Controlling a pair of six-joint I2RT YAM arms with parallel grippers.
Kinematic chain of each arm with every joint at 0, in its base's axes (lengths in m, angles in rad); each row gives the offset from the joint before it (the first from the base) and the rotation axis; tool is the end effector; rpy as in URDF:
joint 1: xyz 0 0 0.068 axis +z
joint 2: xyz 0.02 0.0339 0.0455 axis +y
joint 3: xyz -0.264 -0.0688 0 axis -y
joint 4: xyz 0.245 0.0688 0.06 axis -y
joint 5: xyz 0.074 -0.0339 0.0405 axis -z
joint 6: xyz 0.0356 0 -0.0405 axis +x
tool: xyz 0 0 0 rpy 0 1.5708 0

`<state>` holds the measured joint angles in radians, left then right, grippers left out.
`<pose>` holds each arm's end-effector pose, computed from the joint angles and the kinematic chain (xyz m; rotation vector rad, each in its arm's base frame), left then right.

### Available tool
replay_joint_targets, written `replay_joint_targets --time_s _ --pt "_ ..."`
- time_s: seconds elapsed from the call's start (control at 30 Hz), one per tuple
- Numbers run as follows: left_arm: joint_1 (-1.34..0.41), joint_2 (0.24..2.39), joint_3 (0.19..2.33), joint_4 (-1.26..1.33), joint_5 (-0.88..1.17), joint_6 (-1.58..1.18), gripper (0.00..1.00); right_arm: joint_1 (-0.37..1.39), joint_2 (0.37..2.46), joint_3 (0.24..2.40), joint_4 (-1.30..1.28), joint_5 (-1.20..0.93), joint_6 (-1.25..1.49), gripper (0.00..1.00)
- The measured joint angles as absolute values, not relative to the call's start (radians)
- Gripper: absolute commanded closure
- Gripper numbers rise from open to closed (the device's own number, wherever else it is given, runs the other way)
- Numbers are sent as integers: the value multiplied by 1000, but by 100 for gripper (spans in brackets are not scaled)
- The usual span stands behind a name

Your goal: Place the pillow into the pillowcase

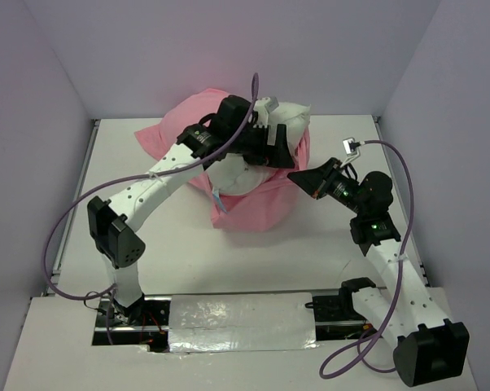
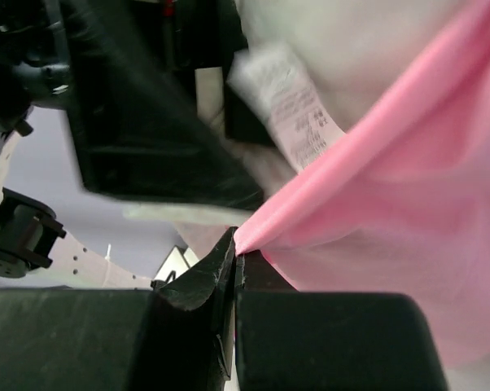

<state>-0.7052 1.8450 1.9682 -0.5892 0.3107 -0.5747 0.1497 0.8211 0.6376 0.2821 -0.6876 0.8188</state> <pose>0.3155 -0.2829 0.4088 0.3541 2.1736 -1.0822 0.1874 0.0511 0.3310 -0.0683 1.6337 1.2632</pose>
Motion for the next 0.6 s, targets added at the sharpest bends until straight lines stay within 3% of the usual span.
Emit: replay_joint_targets --time_s 0.33,0.4,0.43,0.47,0.6 --pt "-706 1699 1943 -533 606 -548 1 150 857 645 263 -707 799 100" --pt "-707 1666 1958 -535 588 -537 11 149 868 647 256 -707 796 100" --pt "-706 1644 1957 -545 562 -527 26 149 871 648 255 -707 794 100" --pt "-706 1620 1951 -555 527 -522 31 148 872 651 253 -707 793 100" --pt "-707 1485 1783 -555 385 -479 27 148 872 669 255 -710 792 100"
